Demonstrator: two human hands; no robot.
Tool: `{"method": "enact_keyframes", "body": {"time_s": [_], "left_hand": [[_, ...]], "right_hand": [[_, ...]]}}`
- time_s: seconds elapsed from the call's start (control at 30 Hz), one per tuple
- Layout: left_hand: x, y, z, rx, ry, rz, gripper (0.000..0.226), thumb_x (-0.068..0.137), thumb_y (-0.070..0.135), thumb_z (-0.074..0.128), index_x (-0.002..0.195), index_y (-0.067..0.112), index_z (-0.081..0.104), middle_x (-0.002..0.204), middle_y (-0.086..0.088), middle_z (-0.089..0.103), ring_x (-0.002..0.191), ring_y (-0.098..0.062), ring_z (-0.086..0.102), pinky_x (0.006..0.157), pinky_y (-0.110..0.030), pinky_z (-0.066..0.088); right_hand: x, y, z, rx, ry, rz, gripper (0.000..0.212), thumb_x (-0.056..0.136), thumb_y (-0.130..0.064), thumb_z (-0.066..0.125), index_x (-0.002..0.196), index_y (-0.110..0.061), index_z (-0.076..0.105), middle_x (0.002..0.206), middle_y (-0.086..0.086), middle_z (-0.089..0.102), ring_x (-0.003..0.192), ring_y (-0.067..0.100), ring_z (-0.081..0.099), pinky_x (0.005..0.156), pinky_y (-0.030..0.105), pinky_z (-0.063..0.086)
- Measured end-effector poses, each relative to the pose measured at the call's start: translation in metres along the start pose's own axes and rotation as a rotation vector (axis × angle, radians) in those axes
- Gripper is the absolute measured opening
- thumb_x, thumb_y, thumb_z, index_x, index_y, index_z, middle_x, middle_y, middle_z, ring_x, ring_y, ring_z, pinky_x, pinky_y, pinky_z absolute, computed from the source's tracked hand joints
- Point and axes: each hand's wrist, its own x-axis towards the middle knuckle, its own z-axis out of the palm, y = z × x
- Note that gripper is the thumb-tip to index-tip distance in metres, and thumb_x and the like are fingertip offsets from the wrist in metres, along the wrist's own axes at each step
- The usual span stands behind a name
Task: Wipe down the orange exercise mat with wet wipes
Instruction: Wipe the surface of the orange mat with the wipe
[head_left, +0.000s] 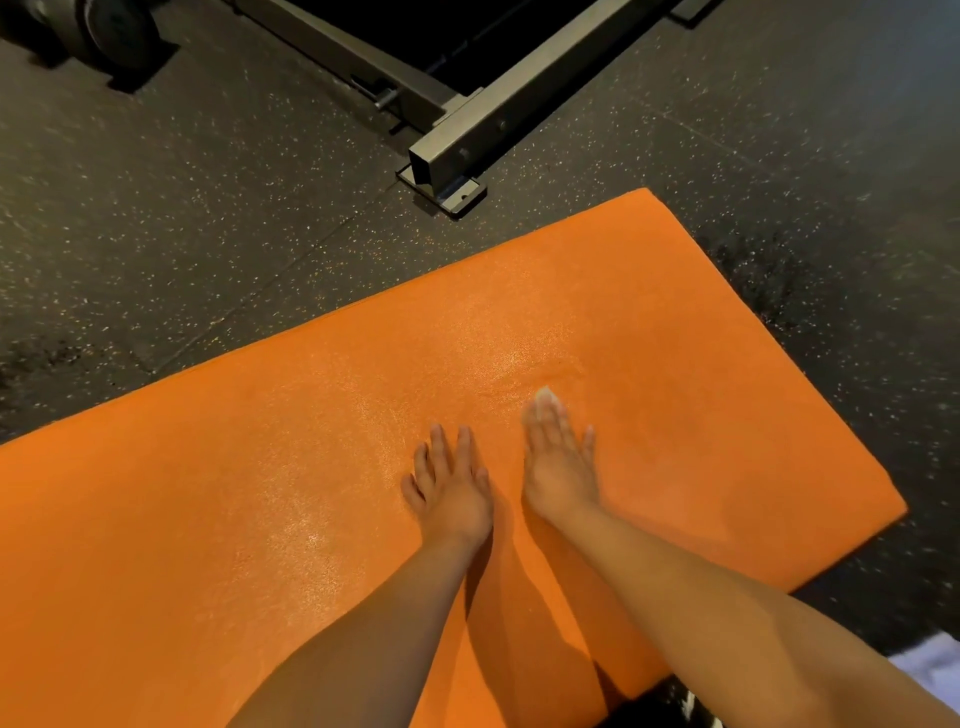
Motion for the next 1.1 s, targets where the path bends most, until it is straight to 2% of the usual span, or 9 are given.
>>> {"method": "enact_keyframes", "body": {"time_s": [0.17,0.3,0.43,0.57,0.67,0.77,0.9,1.0,1.1], "left_hand": [[-0.002,-0.004,-0.003,-0.026,0.037,0.023,0.058,0.106,0.047,0.028,0.158,0.046,0.001,0.166,0.010,-0.020,0.153,-0.019,-0.014,0.121,-0.048,-0.002],[-0.002,-0.011,-0.001,-0.009,0.089,0.059,0.059,0.105,0.050,0.032,0.158,0.046,0.006,0.167,0.010,-0.014,0.153,-0.020,-0.009,0.121,-0.050,0.003],[0.004,-0.008,-0.003,-0.014,0.099,0.036,0.059,0.102,0.046,0.041,0.156,0.044,0.018,0.168,0.007,-0.003,0.152,-0.025,0.000,0.119,-0.051,0.007],[0.014,-0.004,-0.014,-0.086,0.172,0.022,0.050,0.100,0.035,0.046,0.149,0.040,0.036,0.164,0.002,0.019,0.145,-0.027,0.016,0.115,-0.046,0.014],[0.025,-0.017,-0.022,-0.069,0.178,-0.002,0.055,0.102,0.041,0.042,0.154,0.043,0.025,0.167,0.007,0.005,0.148,-0.025,0.009,0.114,-0.046,0.011],[0.031,-0.027,-0.023,0.000,0.127,0.013,0.060,0.102,0.050,0.039,0.157,0.044,0.014,0.168,0.010,-0.006,0.149,-0.026,0.003,0.115,-0.050,0.008],[0.034,-0.019,-0.026,-0.055,0.153,-0.027,0.056,0.100,0.044,0.043,0.153,0.040,0.026,0.166,0.004,0.007,0.146,-0.028,0.010,0.117,-0.050,0.012],[0.043,-0.010,-0.030,-0.078,0.195,-0.020,0.050,0.101,0.042,0.043,0.150,0.037,0.032,0.164,-0.002,0.014,0.146,-0.028,0.013,0.116,-0.049,0.013],[0.052,-0.008,-0.032,-0.073,0.170,-0.009,0.056,0.103,0.043,0.038,0.156,0.039,0.021,0.168,0.002,0.000,0.150,-0.025,0.005,0.117,-0.049,0.008]], "right_hand": [[-0.006,-0.012,0.006,-0.022,-0.108,-0.323,0.061,0.107,-0.023,0.032,0.162,-0.033,0.006,0.167,-0.015,-0.012,0.150,0.004,-0.021,0.124,0.047,-0.013],[0.012,0.018,-0.009,-0.040,0.109,-0.029,0.078,0.095,-0.003,0.044,0.162,-0.024,0.011,0.170,-0.003,-0.004,0.156,0.015,-0.011,0.123,0.042,-0.009],[0.028,0.007,-0.012,0.047,0.122,0.120,0.084,0.092,0.001,0.041,0.162,-0.019,0.001,0.170,-0.002,-0.008,0.156,0.017,-0.011,0.125,0.044,-0.006],[0.037,-0.034,-0.003,0.024,-0.065,-0.202,0.075,0.102,-0.016,0.040,0.163,-0.024,-0.003,0.168,-0.006,-0.017,0.154,0.015,-0.017,0.125,0.052,-0.005],[0.046,-0.040,-0.002,-0.071,-0.142,-0.415,0.062,0.108,-0.029,0.031,0.163,-0.027,0.000,0.168,-0.009,-0.014,0.154,0.013,-0.017,0.124,0.050,-0.010],[0.062,-0.014,-0.010,-0.092,-0.008,-0.228,0.067,0.107,-0.020,0.032,0.162,-0.024,-0.004,0.168,-0.006,-0.015,0.155,0.018,-0.015,0.124,0.052,-0.009],[0.070,-0.006,-0.021,0.029,0.084,0.118,0.062,0.108,-0.022,0.024,0.161,-0.023,-0.010,0.166,-0.005,-0.024,0.152,0.015,-0.023,0.118,0.045,-0.017],[0.068,-0.036,-0.013,0.005,-0.013,-0.118,0.065,0.107,-0.022,0.029,0.162,-0.022,-0.006,0.166,-0.004,-0.023,0.150,0.012,-0.025,0.121,0.050,-0.013],[0.074,-0.054,-0.008,-0.066,-0.135,-0.356,0.059,0.110,-0.031,0.024,0.163,-0.024,0.000,0.167,-0.009,-0.019,0.152,0.009,-0.022,0.124,0.050,-0.011]]}}
